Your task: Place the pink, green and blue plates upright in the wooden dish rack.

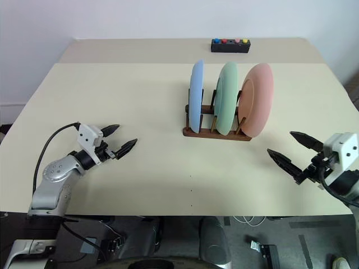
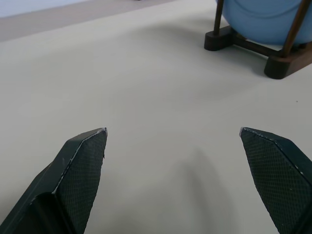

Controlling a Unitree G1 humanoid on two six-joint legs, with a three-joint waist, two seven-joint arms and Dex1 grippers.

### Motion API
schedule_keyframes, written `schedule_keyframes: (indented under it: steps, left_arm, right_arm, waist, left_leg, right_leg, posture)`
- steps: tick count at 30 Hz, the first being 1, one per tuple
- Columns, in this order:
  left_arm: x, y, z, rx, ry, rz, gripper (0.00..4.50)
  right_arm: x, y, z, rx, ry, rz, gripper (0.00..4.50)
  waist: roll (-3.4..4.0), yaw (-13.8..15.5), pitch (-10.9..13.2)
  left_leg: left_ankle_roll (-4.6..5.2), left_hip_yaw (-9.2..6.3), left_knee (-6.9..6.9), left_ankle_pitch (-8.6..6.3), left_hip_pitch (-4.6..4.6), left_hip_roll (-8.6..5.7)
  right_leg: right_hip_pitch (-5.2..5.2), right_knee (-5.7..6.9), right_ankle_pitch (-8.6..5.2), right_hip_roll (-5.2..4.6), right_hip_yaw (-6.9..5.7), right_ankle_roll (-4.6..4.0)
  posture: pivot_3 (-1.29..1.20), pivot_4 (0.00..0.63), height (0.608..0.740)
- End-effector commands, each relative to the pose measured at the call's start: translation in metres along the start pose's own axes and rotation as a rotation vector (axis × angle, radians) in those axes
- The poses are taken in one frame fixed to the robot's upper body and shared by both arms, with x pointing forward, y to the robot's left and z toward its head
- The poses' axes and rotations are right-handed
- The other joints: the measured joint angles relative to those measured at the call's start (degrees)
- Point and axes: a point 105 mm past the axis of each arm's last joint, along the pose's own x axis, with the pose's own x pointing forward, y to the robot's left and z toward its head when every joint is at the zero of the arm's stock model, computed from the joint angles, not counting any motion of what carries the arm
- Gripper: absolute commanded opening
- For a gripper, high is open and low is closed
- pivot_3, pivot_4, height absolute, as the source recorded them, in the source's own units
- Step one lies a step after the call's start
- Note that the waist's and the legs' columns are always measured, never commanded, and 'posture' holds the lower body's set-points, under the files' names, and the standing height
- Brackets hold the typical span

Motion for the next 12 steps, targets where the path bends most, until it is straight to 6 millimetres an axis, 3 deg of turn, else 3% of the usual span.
schedule_keyframes:
  steps: [1, 12]
  left_arm:
    - [-0.009, 0.006, 0.007, 0.048, -0.019, 0.037, 4.5]
    - [-0.022, 0.004, 0.006, 0.039, -0.018, 0.099, 4.5]
  right_arm:
    - [0.006, -0.002, -0.004, -0.009, -0.018, -0.003, 4.45]
    - [0.027, -0.008, -0.029, 0.039, -0.004, 0.01, 4.45]
  waist:
    - [0.0, -0.01, 0.0]
    - [0.01, -0.01, -0.01]
  left_leg:
    - [0.0, 0.0, -0.02, 0.0, 0.0, 0.0]
    - [0.0, -0.01, 0.02, 0.0, 0.03, 0.0]
  right_leg:
    - [-0.01, 0.0, 0.01, 0.0, 0.0, 0.02]
    - [0.04, 0.0, 0.01, 0.0, 0.0, 0.02]
  posture:
    - [0.0, 0.15, 0.74]
    - [0.0, 0.15, 0.74]
